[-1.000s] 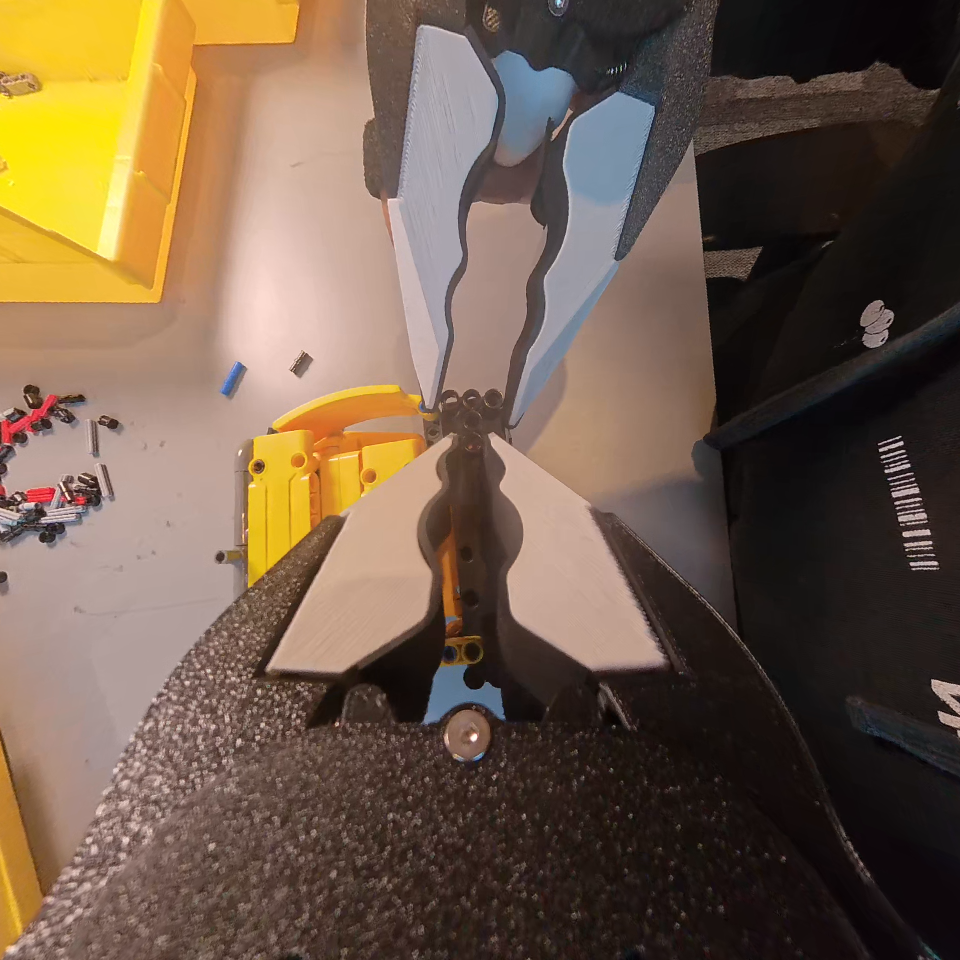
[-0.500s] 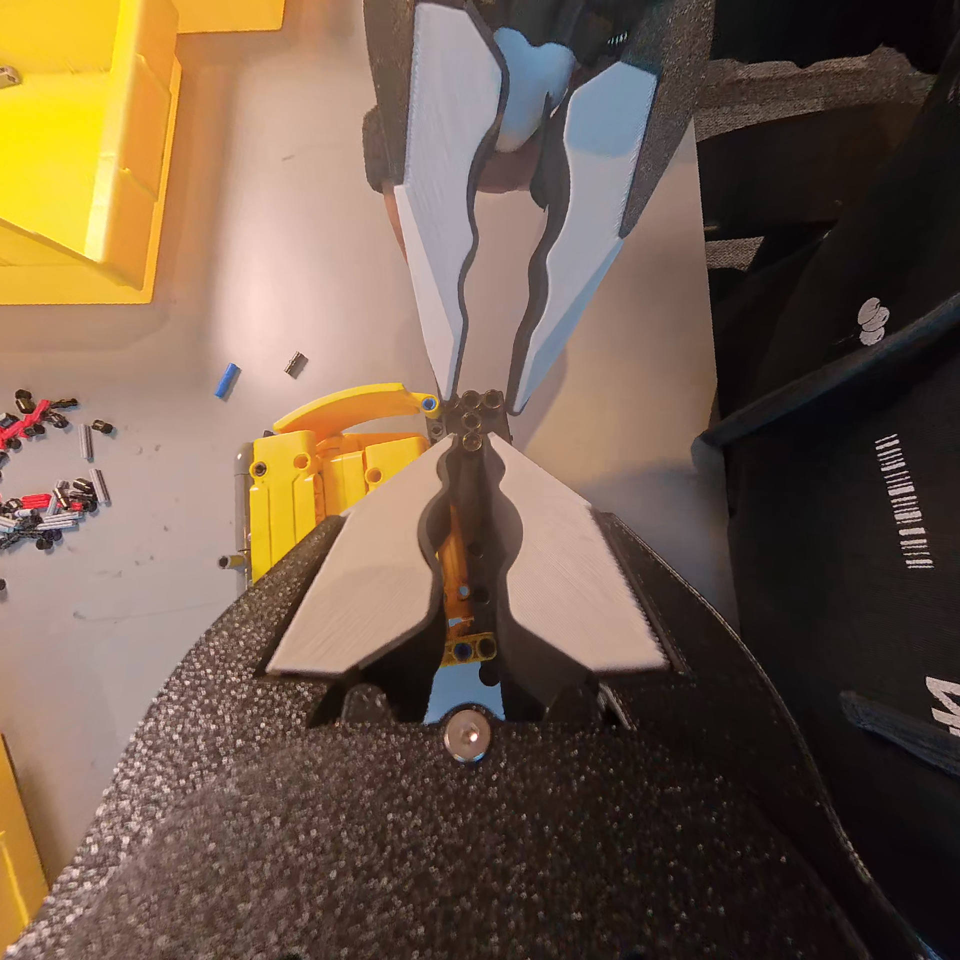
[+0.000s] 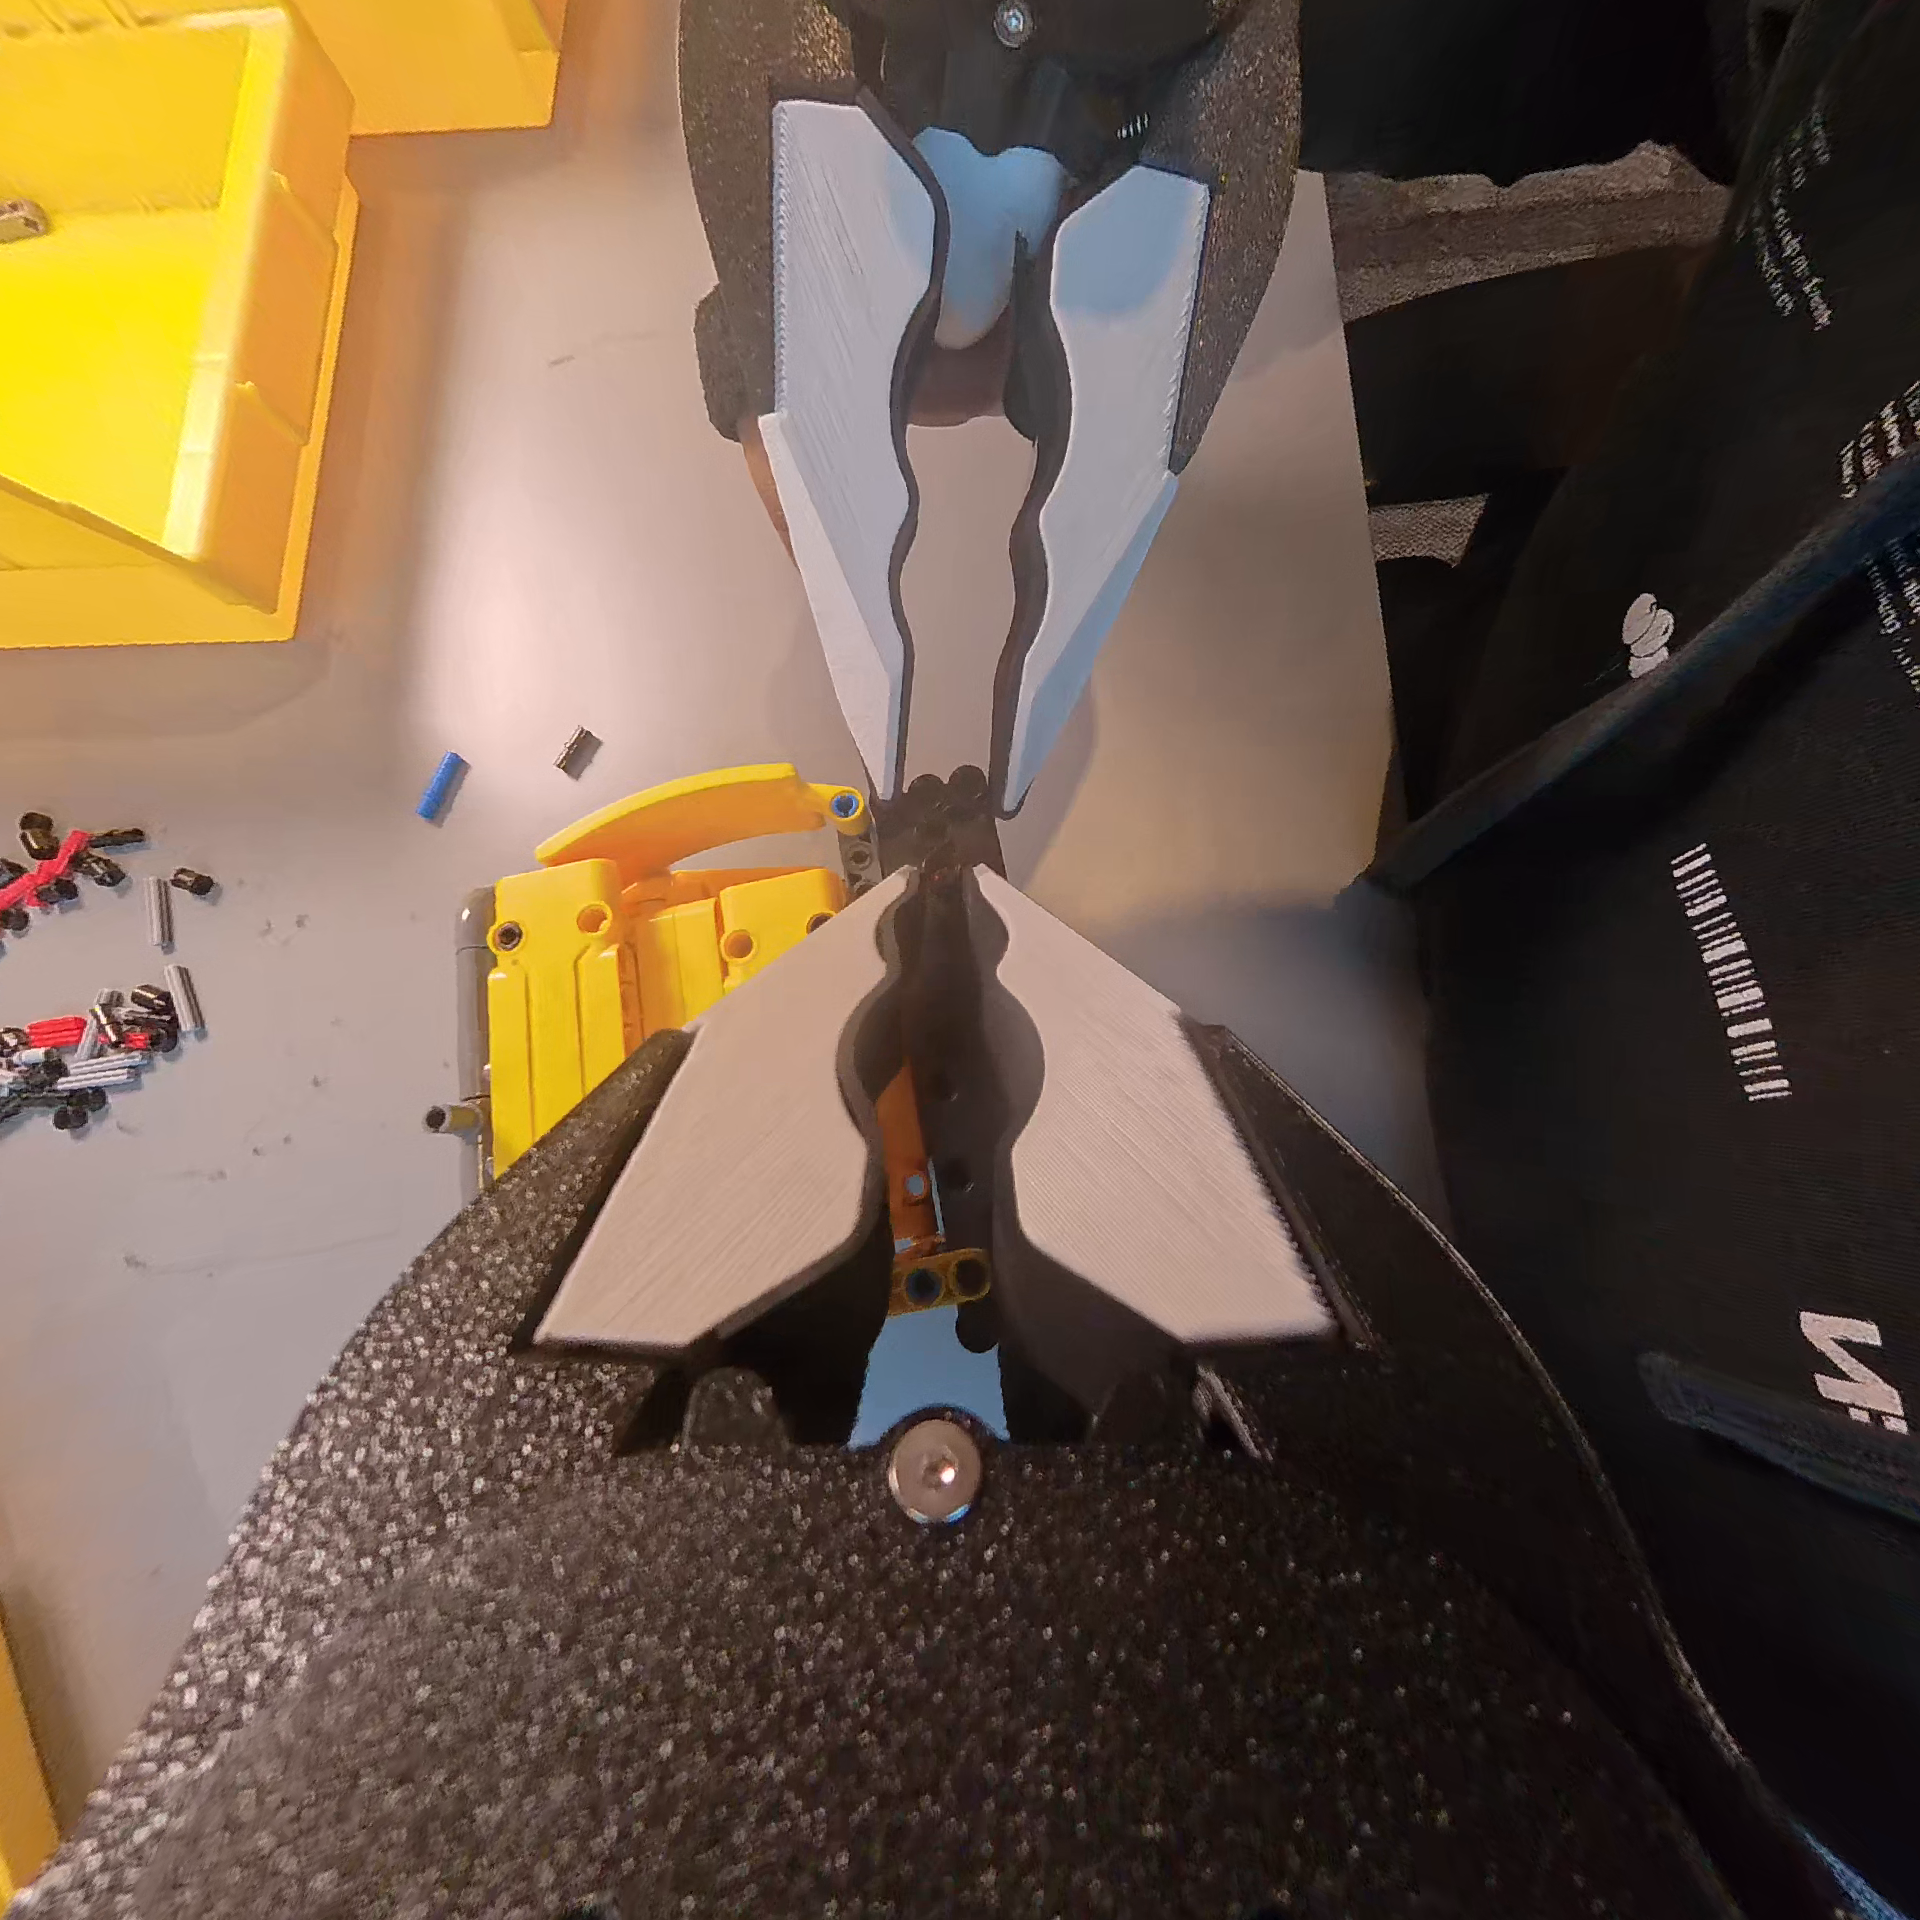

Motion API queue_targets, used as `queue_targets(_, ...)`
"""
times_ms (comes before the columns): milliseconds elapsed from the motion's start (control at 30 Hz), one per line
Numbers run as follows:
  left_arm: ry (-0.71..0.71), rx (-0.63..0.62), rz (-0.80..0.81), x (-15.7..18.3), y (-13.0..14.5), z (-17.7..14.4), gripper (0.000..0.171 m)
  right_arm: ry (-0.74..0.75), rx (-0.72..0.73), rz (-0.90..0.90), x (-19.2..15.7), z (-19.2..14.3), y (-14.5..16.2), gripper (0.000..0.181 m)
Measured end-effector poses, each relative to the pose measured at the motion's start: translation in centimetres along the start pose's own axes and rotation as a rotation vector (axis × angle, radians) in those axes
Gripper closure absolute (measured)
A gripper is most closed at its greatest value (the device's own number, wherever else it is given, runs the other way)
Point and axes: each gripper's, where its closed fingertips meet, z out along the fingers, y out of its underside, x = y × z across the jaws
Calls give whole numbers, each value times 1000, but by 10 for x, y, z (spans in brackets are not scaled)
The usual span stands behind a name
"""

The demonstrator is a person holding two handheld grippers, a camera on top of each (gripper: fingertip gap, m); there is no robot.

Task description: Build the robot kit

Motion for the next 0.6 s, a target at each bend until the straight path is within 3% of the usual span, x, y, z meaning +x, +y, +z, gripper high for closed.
queue_targets(600, -4, 4, 7, 0, 0, 1, 164, 6, 16, -3, -3, 1, -1, 164)
